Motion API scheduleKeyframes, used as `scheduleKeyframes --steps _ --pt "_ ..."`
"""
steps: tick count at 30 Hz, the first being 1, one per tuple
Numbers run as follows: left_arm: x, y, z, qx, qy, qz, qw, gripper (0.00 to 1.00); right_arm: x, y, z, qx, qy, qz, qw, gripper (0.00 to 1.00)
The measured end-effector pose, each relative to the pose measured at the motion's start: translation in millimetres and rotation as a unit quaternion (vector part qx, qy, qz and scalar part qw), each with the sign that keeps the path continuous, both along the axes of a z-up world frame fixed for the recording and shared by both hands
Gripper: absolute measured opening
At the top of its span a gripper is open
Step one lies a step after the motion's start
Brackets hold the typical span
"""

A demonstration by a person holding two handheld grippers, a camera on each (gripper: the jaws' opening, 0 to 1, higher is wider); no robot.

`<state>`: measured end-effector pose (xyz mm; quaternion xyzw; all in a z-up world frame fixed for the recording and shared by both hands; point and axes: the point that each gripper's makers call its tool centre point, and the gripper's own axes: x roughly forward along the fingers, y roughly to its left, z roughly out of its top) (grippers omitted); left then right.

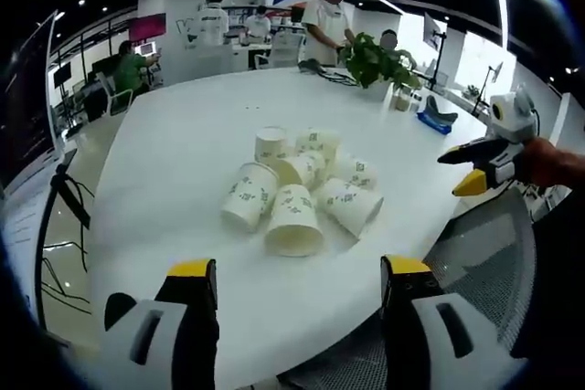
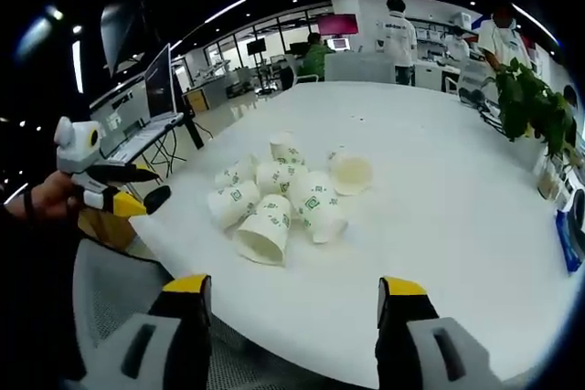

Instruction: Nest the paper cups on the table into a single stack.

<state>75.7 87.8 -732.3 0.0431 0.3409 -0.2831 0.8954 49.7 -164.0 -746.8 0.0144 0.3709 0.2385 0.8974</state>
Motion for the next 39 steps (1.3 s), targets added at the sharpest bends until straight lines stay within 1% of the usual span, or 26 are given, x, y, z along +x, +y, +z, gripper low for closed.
scheduleKeyframes --steps 8,14,25,28,29,33,39 --pt "-0.1 1.7 -0.4 -0.002 -0.001 0.003 1.0 0.72 6.3 8.3 -4.1 0.0 -0.001 0.004 1.0 0.69" --pt "-2.4 4.4 0.4 -0.003 0.0 0.006 1.0 0.71 13.2 22.5 -7.0 0.004 -0.002 0.013 0.9999 0.66" --pt "-4.3 14.5 0.5 -0.001 -0.001 0.014 0.9999 0.72 18.9 43.1 -16.7 0.011 0.004 0.032 0.9994 0.61" --pt "-5.5 13.5 1.8 -0.004 -0.002 0.013 0.9999 0.72 21.2 47.1 -20.4 0.012 0.004 0.038 0.9992 0.6" --pt "-6.1 13.5 1.8 -0.004 -0.002 0.013 0.9999 0.72 23.2 49.2 -21.2 0.012 0.004 0.04 0.9991 0.59" --pt "-8.6 13.8 1.1 -0.004 0.0 0.011 0.9999 0.72 31.5 54.6 -26.2 0.015 -0.005 0.037 0.9992 0.5" --pt "-9.2 22.1 1.2 -0.002 0.0 0.016 0.9999 0.72 41.1 63.1 -40.5 0.011 0.0 0.043 0.999 0.45"
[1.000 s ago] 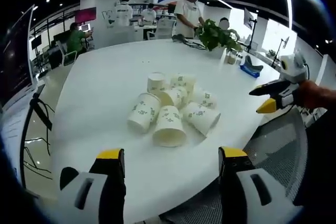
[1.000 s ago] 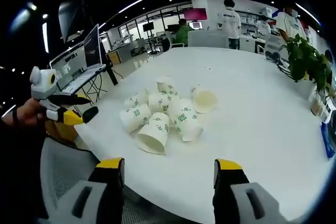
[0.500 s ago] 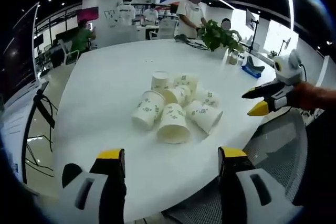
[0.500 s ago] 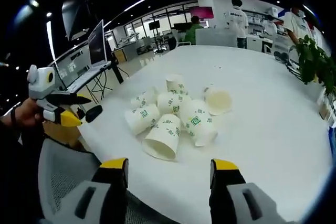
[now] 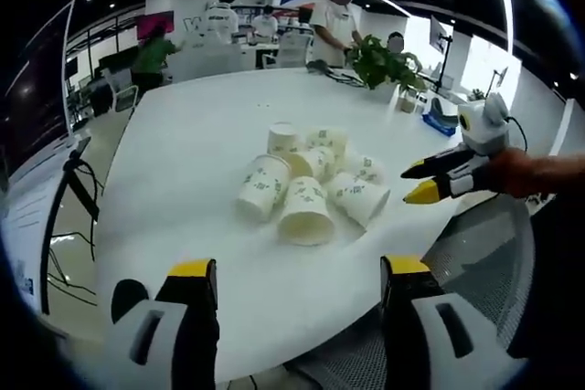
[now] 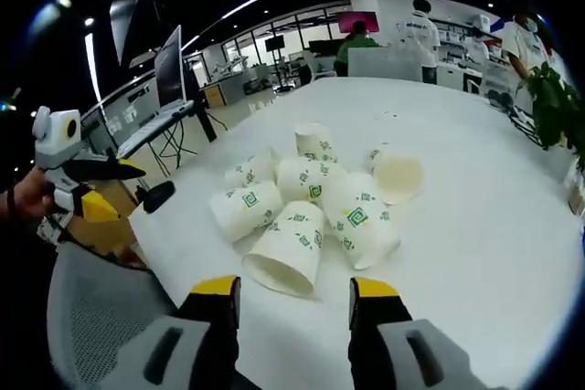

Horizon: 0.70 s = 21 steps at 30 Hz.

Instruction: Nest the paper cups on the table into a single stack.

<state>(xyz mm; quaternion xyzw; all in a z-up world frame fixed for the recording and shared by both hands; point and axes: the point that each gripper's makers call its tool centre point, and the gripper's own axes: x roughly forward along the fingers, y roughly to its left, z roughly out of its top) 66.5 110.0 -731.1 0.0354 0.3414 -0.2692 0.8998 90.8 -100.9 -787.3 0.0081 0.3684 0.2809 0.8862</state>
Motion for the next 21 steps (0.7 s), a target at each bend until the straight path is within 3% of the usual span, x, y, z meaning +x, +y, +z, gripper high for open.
scheduleKeyframes --steps 11,15,21 --pt "-2.4 10.1 1.2 0.001 -0.002 0.013 0.9999 0.72 17.1 21.8 -35.7 -0.001 0.017 0.001 0.9999 0.41" --pt "-5.4 11.9 0.2 0.001 0.001 0.017 0.9999 0.71 22.0 18.4 -55.0 -0.034 0.018 0.002 0.9992 0.41" --pt "-2.6 14.5 6.9 0.001 -0.006 0.025 0.9997 0.71 29.6 20.6 -53.5 -0.04 0.007 -0.007 0.9991 0.41"
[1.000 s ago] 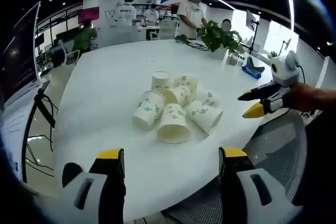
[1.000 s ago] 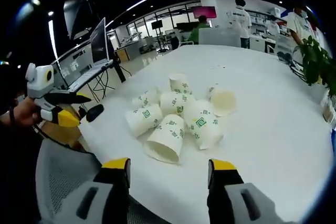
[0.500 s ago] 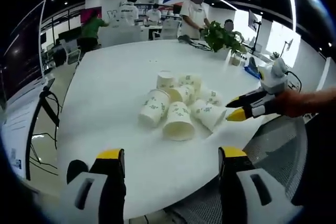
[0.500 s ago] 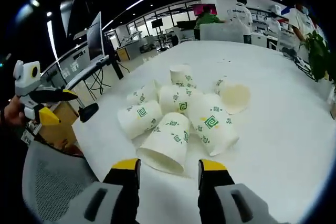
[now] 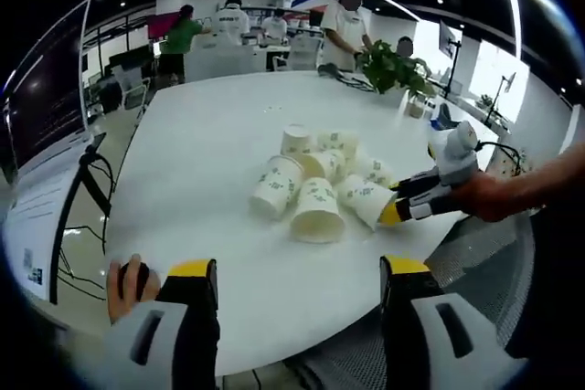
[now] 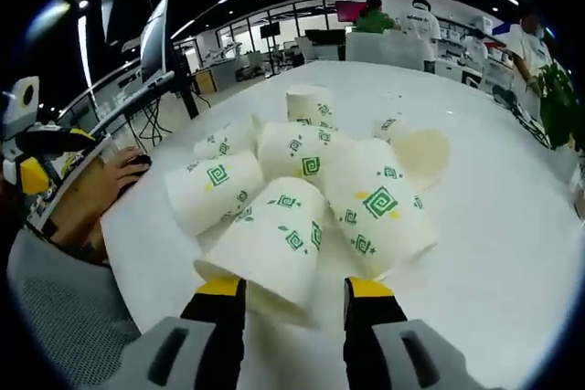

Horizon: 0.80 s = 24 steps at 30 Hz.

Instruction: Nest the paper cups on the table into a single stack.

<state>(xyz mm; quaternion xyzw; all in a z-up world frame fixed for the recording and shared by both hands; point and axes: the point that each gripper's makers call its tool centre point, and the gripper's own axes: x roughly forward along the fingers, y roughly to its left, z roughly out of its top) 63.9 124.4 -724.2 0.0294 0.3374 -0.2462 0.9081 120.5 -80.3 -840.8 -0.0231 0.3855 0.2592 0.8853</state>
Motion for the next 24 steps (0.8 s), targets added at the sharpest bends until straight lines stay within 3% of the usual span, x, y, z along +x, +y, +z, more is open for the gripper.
scheduleKeyframes --steps 11,17,24 --pt "-0.7 -1.3 5.4 0.003 0.0 0.007 1.0 0.71 13.5 12.3 -6.6 -0.005 -0.025 0.003 0.9997 0.26" --pt "-0.1 -2.9 2.8 0.003 0.0 0.004 1.0 0.71 16.7 13.3 -4.2 -0.041 -0.047 0.027 0.9977 0.03" --pt "-2.2 -5.7 0.6 0.002 0.004 0.003 1.0 0.69 11.6 13.5 5.4 -0.043 -0.053 0.063 0.9957 0.0"
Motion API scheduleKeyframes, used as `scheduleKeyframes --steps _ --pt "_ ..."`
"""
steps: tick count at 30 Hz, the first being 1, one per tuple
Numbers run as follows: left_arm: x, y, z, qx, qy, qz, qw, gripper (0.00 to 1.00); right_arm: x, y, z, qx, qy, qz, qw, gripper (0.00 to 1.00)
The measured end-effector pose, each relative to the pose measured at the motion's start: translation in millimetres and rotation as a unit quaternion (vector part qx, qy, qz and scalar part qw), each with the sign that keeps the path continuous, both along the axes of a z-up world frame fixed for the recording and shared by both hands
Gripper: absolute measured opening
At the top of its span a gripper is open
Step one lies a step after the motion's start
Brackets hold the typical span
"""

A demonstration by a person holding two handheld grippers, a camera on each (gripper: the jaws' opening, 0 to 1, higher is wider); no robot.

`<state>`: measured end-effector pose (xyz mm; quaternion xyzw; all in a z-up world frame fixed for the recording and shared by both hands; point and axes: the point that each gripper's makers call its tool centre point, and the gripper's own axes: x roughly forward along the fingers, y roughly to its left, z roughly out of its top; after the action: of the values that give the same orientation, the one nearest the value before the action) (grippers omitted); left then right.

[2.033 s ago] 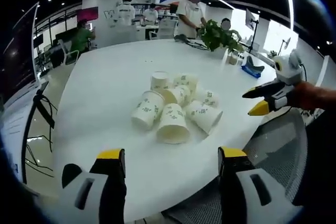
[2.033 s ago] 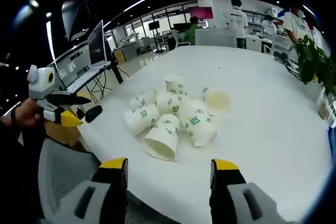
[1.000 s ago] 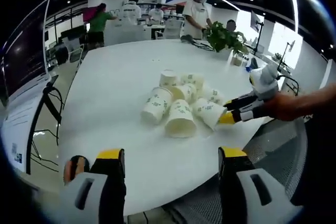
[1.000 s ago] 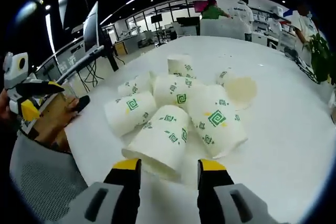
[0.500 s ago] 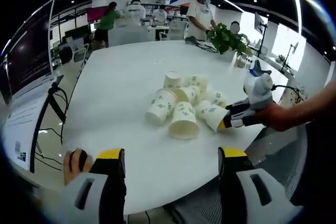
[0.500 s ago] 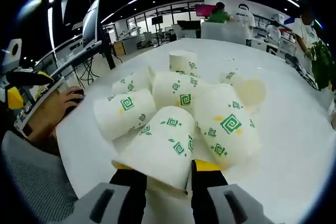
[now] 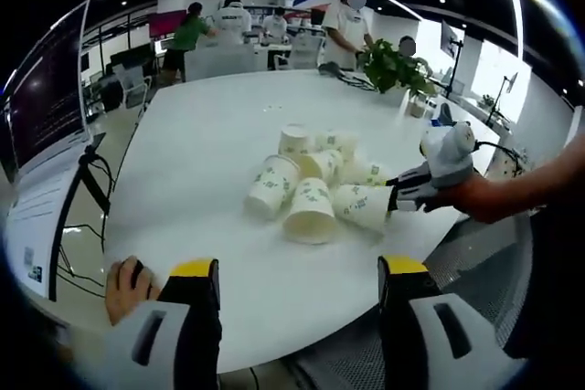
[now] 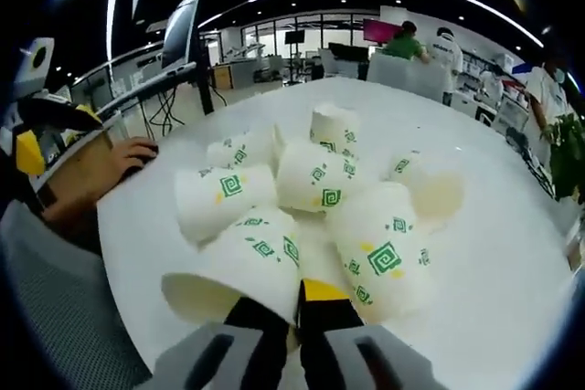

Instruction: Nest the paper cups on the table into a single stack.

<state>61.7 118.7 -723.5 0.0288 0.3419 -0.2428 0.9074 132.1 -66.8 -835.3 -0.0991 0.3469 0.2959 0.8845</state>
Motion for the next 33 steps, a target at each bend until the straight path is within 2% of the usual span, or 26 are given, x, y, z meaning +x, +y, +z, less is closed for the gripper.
scheduleKeyframes --steps 2,8,11,19,26,29,33 --pt "0.3 -1.4 -0.7 -0.001 0.0 0.0 1.0 0.69 -1.5 -0.7 0.3 -0.012 -0.003 0.013 0.9998 0.0" --pt "2.7 -4.7 -3.4 -0.007 0.0 0.001 1.0 0.69 -11.3 -3.4 24.4 -0.034 0.0 0.04 0.9986 0.0" --pt "2.9 -5.0 -5.0 -0.009 0.001 0.0 1.0 0.69 -9.6 -7.6 22.4 -0.058 -0.004 0.049 0.9971 0.0" --pt "0.7 -2.1 -5.6 -0.012 0.002 0.004 0.9999 0.69 -9.2 -7.8 37.8 -0.058 0.009 0.04 0.9975 0.0" --pt "2.6 5.9 -6.6 -0.017 0.002 0.014 0.9997 0.69 -4.9 -7.5 33.5 -0.073 0.026 0.037 0.9963 0.0" --pt "5.2 10.1 -7.2 -0.021 0.001 0.017 0.9996 0.68 -3.5 -12.0 33.5 -0.103 0.034 0.04 0.9933 0.0" --pt "6.5 11.4 -8.1 -0.027 0.001 0.02 0.9994 0.68 0.7 -13.5 32.3 -0.117 0.061 0.042 0.9904 0.0"
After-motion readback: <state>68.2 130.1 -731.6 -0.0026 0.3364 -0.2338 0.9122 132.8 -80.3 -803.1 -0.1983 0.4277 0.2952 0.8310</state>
